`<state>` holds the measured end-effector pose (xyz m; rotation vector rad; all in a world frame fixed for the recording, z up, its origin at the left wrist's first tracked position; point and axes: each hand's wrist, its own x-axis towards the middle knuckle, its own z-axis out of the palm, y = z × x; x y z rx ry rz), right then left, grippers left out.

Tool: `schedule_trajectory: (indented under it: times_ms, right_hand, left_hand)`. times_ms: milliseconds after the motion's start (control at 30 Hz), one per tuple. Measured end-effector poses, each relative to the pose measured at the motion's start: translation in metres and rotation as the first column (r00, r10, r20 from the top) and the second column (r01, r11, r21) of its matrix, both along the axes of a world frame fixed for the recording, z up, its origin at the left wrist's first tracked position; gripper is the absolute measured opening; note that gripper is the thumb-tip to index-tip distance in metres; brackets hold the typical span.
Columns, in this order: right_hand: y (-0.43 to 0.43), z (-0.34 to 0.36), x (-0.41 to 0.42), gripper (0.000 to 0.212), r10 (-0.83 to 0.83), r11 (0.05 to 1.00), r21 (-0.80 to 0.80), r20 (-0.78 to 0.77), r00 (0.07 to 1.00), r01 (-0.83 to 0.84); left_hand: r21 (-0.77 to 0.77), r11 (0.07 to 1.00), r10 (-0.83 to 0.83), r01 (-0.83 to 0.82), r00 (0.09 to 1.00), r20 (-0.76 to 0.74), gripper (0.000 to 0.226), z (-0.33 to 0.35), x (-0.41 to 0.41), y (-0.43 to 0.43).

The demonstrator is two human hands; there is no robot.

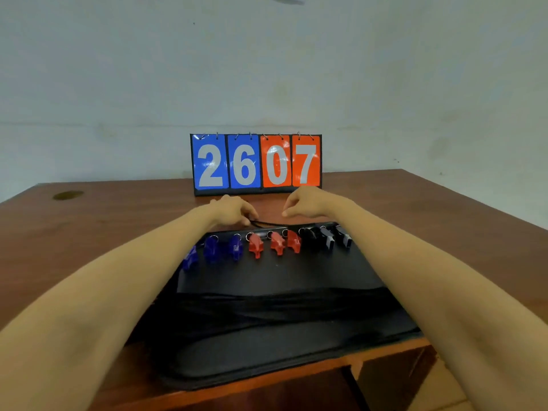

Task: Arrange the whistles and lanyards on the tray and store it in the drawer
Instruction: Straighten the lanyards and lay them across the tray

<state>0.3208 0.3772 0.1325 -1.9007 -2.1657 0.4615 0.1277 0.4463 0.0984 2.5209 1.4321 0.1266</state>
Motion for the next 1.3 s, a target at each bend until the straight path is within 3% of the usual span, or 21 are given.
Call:
schedule_trajectory:
  times_ms: [100, 167, 267, 367, 667, 767, 900, 1067, 1200, 1300]
  right_hand:
    - [0.012, -0.011, -0.008, 0.031, 0.025, 0.999, -0.045, 0.0, 1.0, -0.025]
    - [0.019, -0.015, -0.014, 0.033, 0.044, 0.997, -0.06, -0.005, 0.999, -0.044]
    - [0.026, -0.018, -0.019, 0.024, 0.062, 0.998, -0.028, 0.014, 0.998, -0.061]
    - [0.028, -0.015, -0.018, 0.028, 0.043, 0.998, 0.04, -0.004, 0.999, -0.042]
    - [0.013, 0.021, 0.023, 0.02, 0.031, 0.989, 0.147, -0.212, 0.977, 0.001]
    - [0.009, 0.026, 0.028, 0.024, 0.026, 0.983, 0.18, -0.283, 0.959, 0.027]
    - [0.001, 0.031, 0.032, 0.016, 0.039, 0.988, 0.154, -0.363, 0.931, 0.019]
    - [-0.013, 0.039, 0.047, 0.016, 0.02, 0.984, 0.165, -0.461, 0.887, 0.063]
    - [-0.031, 0.045, 0.046, 0.004, 0.024, 0.984, 0.173, -0.4, 0.916, 0.049]
    - [-0.052, 0.051, 0.044, 0.007, 0.022, 0.97, 0.237, -0.331, 0.943, 0.06]
  left_hand:
    - [0.1, 0.994, 0.046, -0.044, 0.999, -0.018, 0.011, -0.003, 0.003, 0.01]
    - [0.18, 0.982, 0.068, -0.059, 0.997, -0.044, 0.013, -0.001, 0.006, 0.009]
    - [0.303, 0.947, 0.091, -0.107, 0.994, 0.068, 0.01, 0.005, 0.008, 0.007]
    - [0.289, 0.947, 0.084, -0.141, 0.976, 0.201, 0.01, 0.016, 0.001, 0.005]
    - [0.383, 0.862, 0.198, -0.333, 0.915, 0.351, 0.019, 0.042, -0.052, 0.003]
    - [0.399, 0.844, 0.227, -0.359, 0.913, 0.34, 0.023, 0.042, -0.056, 0.001]
    - [0.43, 0.837, 0.203, -0.339, 0.921, 0.332, 0.026, 0.044, -0.059, -0.004]
    - [0.499, 0.831, 0.184, -0.245, 0.968, 0.169, 0.027, 0.052, -0.075, -0.017]
    - [0.572, 0.763, 0.204, -0.302, 0.952, 0.23, 0.028, 0.064, -0.08, -0.038]
    - [0.56, 0.76, 0.19, -0.33, 0.937, 0.294, 0.028, 0.072, -0.085, -0.056]
